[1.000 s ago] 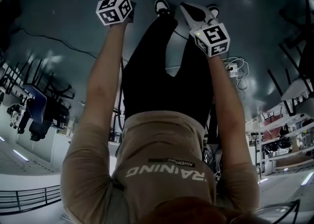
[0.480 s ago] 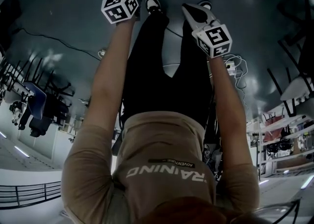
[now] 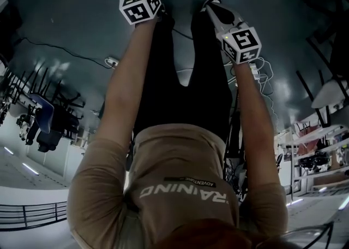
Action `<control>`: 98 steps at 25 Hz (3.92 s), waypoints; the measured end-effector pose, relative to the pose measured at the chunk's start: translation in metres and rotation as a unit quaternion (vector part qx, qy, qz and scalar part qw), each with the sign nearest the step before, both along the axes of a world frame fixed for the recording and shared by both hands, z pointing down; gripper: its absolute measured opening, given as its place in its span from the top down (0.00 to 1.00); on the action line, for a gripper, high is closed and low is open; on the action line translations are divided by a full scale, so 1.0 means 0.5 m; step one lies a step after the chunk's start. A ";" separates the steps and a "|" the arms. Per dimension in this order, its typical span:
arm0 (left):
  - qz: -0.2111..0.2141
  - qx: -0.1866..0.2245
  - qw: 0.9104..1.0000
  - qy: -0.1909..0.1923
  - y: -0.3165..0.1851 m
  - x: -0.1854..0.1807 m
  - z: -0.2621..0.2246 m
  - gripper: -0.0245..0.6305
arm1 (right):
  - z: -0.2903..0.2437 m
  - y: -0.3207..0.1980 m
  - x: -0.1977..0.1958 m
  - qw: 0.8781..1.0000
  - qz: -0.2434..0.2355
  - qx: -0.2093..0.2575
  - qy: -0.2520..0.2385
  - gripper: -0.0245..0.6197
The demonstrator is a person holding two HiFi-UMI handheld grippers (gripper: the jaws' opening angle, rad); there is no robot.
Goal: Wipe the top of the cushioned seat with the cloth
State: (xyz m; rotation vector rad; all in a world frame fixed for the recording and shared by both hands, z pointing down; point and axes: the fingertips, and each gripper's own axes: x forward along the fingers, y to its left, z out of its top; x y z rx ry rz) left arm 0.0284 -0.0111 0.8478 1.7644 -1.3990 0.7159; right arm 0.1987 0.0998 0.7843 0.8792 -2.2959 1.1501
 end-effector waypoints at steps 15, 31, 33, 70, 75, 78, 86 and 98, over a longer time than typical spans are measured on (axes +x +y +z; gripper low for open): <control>0.061 -0.016 0.992 0.108 -0.019 0.341 -0.022 0.89 | 0.013 -0.010 0.182 1.000 0.012 -0.003 -0.007 0.96; 0.138 0.021 0.974 0.177 0.140 0.312 -0.340 0.89 | -0.271 0.010 0.152 0.995 0.031 0.089 -0.007 0.96; 0.148 0.030 0.972 0.179 0.180 0.273 -0.390 0.89 | -0.322 0.029 0.110 0.995 0.030 0.099 -0.004 0.96; 0.121 0.315 0.940 0.058 0.686 -0.271 -1.318 0.89 | -1.229 0.489 -0.350 0.953 0.008 0.300 -0.034 0.96; 0.115 0.348 0.930 0.029 0.708 -0.198 -1.402 0.89 | -1.298 0.513 -0.266 0.940 0.003 0.340 -0.036 0.96; 0.104 0.359 0.927 0.025 0.716 -0.158 -1.439 0.89 | -1.318 0.517 -0.215 0.936 0.003 0.350 -0.039 0.96; 0.093 0.394 0.914 0.030 0.778 -0.163 -1.509 0.89 | -1.333 0.561 -0.217 0.929 0.010 0.367 -0.048 0.96; 0.090 0.412 0.906 0.029 0.852 -0.239 -1.521 0.89 | -1.398 0.638 -0.280 0.914 0.032 0.402 -0.043 0.96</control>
